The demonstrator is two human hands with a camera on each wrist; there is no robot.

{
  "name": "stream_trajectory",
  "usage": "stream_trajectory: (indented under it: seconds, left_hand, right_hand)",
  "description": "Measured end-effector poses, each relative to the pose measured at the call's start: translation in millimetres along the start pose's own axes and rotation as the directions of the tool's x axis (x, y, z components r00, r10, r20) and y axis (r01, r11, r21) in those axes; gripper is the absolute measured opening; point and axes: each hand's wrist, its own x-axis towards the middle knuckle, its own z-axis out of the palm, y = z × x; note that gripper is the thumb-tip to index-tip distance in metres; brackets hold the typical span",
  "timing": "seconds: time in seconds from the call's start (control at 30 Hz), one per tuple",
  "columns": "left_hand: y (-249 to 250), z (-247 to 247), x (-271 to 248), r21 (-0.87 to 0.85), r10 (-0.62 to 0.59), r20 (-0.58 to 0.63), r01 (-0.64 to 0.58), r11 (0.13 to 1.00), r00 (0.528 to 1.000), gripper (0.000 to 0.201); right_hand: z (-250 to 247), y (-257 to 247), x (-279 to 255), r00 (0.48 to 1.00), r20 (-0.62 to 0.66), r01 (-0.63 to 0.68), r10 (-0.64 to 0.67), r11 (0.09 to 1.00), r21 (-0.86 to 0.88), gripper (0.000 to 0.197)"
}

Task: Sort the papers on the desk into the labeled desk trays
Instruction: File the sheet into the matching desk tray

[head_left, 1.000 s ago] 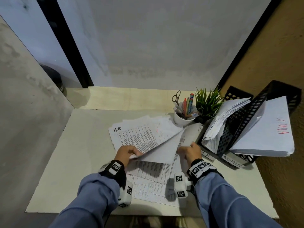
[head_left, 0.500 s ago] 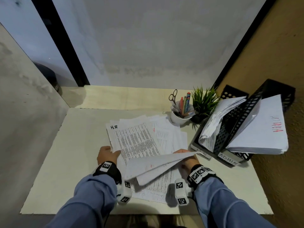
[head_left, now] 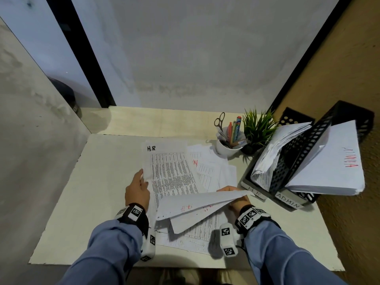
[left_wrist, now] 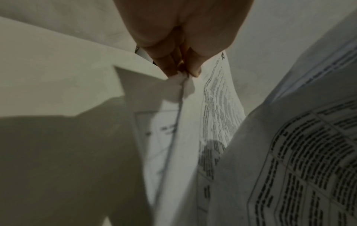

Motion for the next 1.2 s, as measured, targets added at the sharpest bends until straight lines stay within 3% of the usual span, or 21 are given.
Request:
stream_trajectory:
  seconds: [0.07, 0.17, 0.23, 0.3, 0.4, 0.43, 0.47, 0.5, 0.53, 0.67, 0.7, 0.73, 0.8, 0.87, 0.97, 1.07, 1.13, 1.2]
  left_hand:
    - [1.5, -1.0, -1.1, 0.033, 0.028, 0.015, -0.028, 0.999, 0.999, 0.041]
    - [7.4, -4.9, -7.8, 0.051, 0.087, -0.019, -0.086, 0.995, 0.996, 0.029]
    - [10.2, -4.2, -11.3, -0.007, 0.115, -0.061, -0.115, 0.993, 0.992, 0.02]
    - [13.8, -1.6, -13.6, -0.076, 0.121, -0.066, -0.126, 0.989, 0.99, 0.021]
    - [21.1, 5.5, -17.7, -0.209, 0.026, 0.047, -0.016, 0.978, 0.999, 0.031]
    - [21.5, 8.2, -18.3, -0.263, -0.002, 0.097, 0.028, 0.964, 0.995, 0.032]
    - [23.3, 10.7, -19.3, -0.313, -0.035, 0.144, 0.08, 0.946, 0.989, 0.032]
    - [25.9, 12.5, -20.5, -0.353, -0.064, 0.186, 0.127, 0.927, 0.98, 0.033]
    - [27.5, 13.9, -21.0, -0.366, -0.093, 0.225, 0.173, 0.914, 0.97, 0.033]
    - [32.5, 16.4, -22.9, -0.335, -0.167, 0.322, 0.277, 0.901, 0.932, 0.019]
    - [36.7, 14.8, -26.1, -0.345, -0.155, 0.364, 0.288, 0.893, 0.918, 0.024]
    - [39.9, 14.1, -28.3, -0.357, -0.162, 0.417, 0.325, 0.876, 0.894, 0.044]
    - [49.8, 11.0, -35.9, -0.348, -0.165, 0.505, 0.375, 0.859, 0.847, 0.07]
    - [59.3, 10.2, -40.3, -0.302, -0.078, 0.53, 0.274, 0.913, 0.844, 0.083]
    - [65.8, 6.7, -41.2, -0.272, 0.057, 0.585, 0.13, 0.954, 0.809, 0.12]
    - [72.5, 6.0, -38.2, -0.383, 0.115, 0.597, 0.156, 0.911, 0.794, 0.132]
    - [85.2, 2.6, -38.5, -0.467, 0.152, 0.575, 0.17, 0.868, 0.804, 0.126]
    - [95.6, 1.7, -35.3, -0.545, 0.137, 0.538, 0.22, 0.809, 0.832, 0.079]
  right_hand:
    - [-0.7, 1.8, 1.3, 1.0, 0.001, 0.012, -0.012, 1.0, -0.025, 0.01]
    - [0.1, 2.7, 2.2, 0.999, -0.019, 0.025, -0.025, 0.999, 0.019, 0.017]
    - [1.6, -8.7, -6.9, 1.0, 0.026, -0.015, 0.015, 1.0, -0.002, 0.008]
    - [1.7, -11.8, -5.3, 0.994, 0.033, -0.107, 0.108, 0.993, -0.043, 0.015]
    - [3.4, -6.8, 7.3, 0.991, -0.016, -0.132, 0.132, 0.991, 0.034, 0.011]
    - [5.1, -3.9, 16.0, 0.983, -0.04, -0.178, 0.177, 0.984, -0.002, 0.011]
    - [4.6, -1.6, 15.5, 0.99, -0.054, -0.136, 0.132, 0.989, -0.062, 0.013]
    - [3.5, -5.3, 12.4, 0.99, -0.062, -0.126, 0.128, 0.991, 0.047, 0.019]
    - [3.2, -7.6, 6.9, 0.994, -0.04, -0.098, 0.105, 0.984, 0.149, 0.025]
    - [-0.2, -2.0, 7.7, 0.989, -0.131, -0.052, 0.071, 0.989, 0.14, 0.029]
    - [1.6, -4.2, 6.3, 0.984, -0.164, -0.033, 0.063, 0.983, 0.182, 0.029]
    - [3.8, -8.8, 2.9, 0.984, -0.171, -0.013, 0.054, 0.972, 0.233, 0.027]
    - [7.7, -16.8, -4.6, 0.994, -0.102, -0.012, 0.051, 0.935, 0.356, 0.037]
    - [11.0, -26.4, -11.7, 0.999, -0.026, -0.014, 0.026, 0.928, 0.373, 0.046]
    - [16.0, -43.8, -17.2, 1.0, -0.028, 0.002, 0.007, 0.948, 0.317, 0.038]
    - [14.1, -62.0, -20.6, 0.999, -0.044, 0.02, -0.009, 0.963, 0.27, 0.029]
    - [9.4, -73.4, -23.3, 0.998, -0.021, 0.056, -0.052, 0.964, 0.26, 0.029]
    - [4.7, -86.2, -29.9, 0.992, -0.007, 0.124, -0.126, 0.955, 0.271, 0.03]
